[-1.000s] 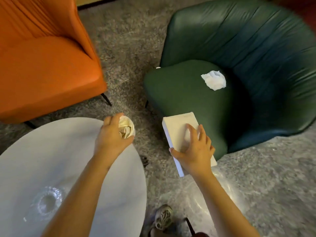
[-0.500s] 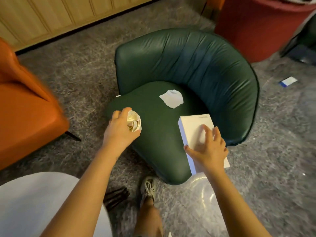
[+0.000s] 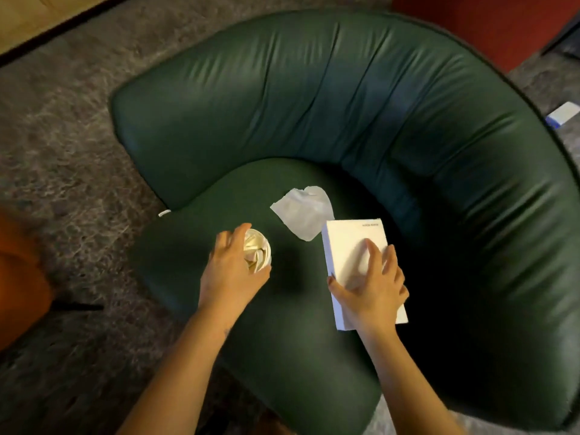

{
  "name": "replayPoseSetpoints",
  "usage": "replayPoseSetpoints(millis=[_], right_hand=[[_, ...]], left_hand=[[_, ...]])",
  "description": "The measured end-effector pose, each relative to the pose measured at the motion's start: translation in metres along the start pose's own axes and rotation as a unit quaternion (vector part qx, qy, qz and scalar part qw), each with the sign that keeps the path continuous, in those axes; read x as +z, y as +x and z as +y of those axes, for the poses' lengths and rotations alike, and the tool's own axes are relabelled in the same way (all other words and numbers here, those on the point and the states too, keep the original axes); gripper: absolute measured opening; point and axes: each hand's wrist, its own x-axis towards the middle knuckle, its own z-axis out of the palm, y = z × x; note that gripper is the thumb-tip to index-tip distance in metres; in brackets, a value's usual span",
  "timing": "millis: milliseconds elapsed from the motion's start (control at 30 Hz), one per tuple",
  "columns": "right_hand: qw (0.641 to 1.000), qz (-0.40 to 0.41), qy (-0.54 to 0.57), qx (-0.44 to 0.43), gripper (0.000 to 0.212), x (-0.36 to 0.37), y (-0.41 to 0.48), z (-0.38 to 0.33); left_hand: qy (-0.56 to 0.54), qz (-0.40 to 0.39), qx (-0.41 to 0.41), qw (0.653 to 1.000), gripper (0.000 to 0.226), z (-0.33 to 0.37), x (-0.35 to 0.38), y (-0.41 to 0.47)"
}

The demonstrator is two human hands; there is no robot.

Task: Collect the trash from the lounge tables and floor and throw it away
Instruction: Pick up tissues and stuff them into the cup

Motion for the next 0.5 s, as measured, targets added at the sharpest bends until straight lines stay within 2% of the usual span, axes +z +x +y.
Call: replayPoseSetpoints(millis=[167,333,500], right_hand=[[0.996,0.01,-0.012,0.082,0.092,0.077,0.056,0.028],[0.996,0.011,-0.027,0.084,0.094,0.13,0.072,0.06],[0.996,-0.004,-0.004,0.088,0.096,0.153,0.069,0.077]], left_hand=[[0.005,-0.007,-0.023,1.0,0.075,-0.013,0.078,0.036],[0.021,0.006,-0.048,0.999,0.078,-0.027,0.128,0.051],[0.024,0.0,-0.058,0.998,0.08,-0.037,0.149,0.054]])
